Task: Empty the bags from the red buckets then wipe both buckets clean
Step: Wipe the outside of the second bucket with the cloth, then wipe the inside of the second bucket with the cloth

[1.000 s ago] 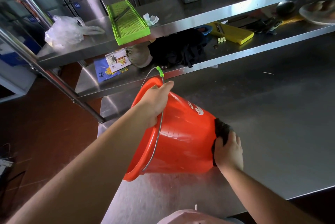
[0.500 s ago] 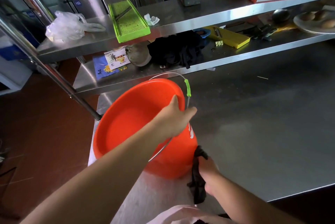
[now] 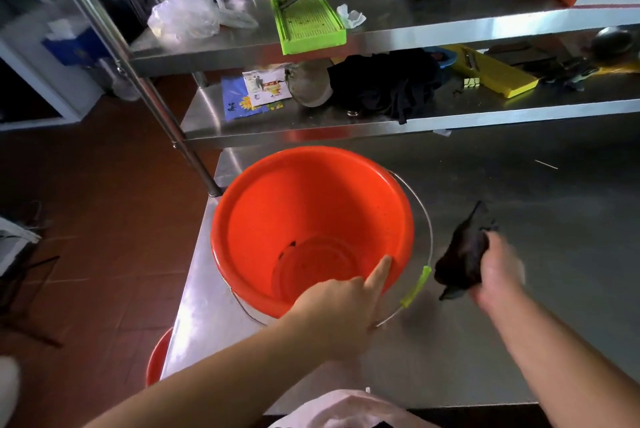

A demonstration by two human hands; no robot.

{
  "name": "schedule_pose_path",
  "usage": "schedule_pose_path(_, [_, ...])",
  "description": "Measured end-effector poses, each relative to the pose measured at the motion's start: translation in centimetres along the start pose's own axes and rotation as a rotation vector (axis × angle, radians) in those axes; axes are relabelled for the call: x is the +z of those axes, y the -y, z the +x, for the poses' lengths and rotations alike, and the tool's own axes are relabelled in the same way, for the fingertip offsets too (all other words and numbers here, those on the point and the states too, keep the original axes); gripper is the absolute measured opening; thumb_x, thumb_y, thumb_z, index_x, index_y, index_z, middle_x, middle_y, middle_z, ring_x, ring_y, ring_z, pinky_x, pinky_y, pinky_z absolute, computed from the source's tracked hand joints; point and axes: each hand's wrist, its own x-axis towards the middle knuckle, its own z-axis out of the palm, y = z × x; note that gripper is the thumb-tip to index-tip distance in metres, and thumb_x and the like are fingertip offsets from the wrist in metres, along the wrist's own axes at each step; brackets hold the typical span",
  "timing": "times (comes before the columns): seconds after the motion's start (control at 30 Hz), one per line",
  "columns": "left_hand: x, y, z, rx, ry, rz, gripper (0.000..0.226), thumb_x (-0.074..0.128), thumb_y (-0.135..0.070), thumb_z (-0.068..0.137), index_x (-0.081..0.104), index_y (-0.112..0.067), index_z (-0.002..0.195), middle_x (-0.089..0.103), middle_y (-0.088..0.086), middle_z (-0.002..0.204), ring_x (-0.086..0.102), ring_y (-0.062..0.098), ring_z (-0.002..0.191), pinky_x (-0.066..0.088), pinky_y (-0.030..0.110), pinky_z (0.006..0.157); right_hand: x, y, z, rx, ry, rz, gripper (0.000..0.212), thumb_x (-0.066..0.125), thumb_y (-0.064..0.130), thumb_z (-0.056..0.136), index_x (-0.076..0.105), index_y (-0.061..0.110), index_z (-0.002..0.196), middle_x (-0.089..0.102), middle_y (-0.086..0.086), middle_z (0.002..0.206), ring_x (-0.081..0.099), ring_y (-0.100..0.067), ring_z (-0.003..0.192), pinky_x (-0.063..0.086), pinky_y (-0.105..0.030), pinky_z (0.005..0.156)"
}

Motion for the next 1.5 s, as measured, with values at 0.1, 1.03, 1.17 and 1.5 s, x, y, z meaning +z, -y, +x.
schedule_pose_path(0.1, [1.1, 0.9, -1.1, 0.012, -0.015, 0.016, 0.098, 0.053, -0.05, 0.101, -0.021, -0.035, 0.163, 0.061, 0.007, 0.122, 0.067, 0.04, 0.096, 0.051, 0.047, 0.073, 1.4, 2.2, 0.3, -0.238, -0.008, 0.002, 0.022, 0.064, 0.041, 0.072, 0.074, 0.031, 0.088, 0.075, 0.004, 0.1, 0.072, -0.018, 0.092, 0.059, -0.045, 0.087])
schedule_pose_path(1.03, [-4.9, 19.1, -0.8, -0.461, -0.633, -0.119, 0.046, 0.06, -0.034, 0.098, 0.057, -0.015, 0.14, 0.059, 0.009, 0.133, 0.054, 0.035, 0.12, 0.045, 0.045, 0.101, 21.8, 5.6, -1.3, -1.293, 0.557, -1.367, 0.062, 0.06, 0.06, 0.083, 0.038, 0.047, 0.14, 0.039, 0.013, 0.146, 0.042, -0.025, 0.133, 0.042, -0.049, 0.101])
schedule_pose_path(1.17, [-6.8, 21.1, 2.0, -0.511, -0.61, -0.093, 0.043, 0.055, -0.039, 0.1, 0.055, -0.013, 0.134, 0.056, 0.009, 0.132, 0.05, 0.035, 0.121, 0.043, 0.046, 0.1, 23.5, 6.9, -1.1, -1.156, 0.513, -1.461, 0.092, 0.079, 0.055, 0.068, 0.029, 0.046, 0.145, 0.03, 0.008, 0.144, 0.043, -0.026, 0.132, 0.048, -0.044, 0.094])
schedule_pose_path(1.5, [-4.0, 25.1, 5.4, -0.57, -0.487, -0.394, 0.026, 0.04, -0.033, 0.11, 0.049, -0.012, 0.123, 0.069, 0.02, 0.111, 0.064, 0.046, 0.103, 0.044, 0.044, 0.078, 24.7, 5.6, -0.6, -1.199, 0.391, -1.615, 0.064, 0.066, 0.044, 0.078, 0.036, 0.03, 0.133, 0.064, -0.008, 0.108, 0.063, -0.035, 0.085, 0.056, -0.043, 0.067])
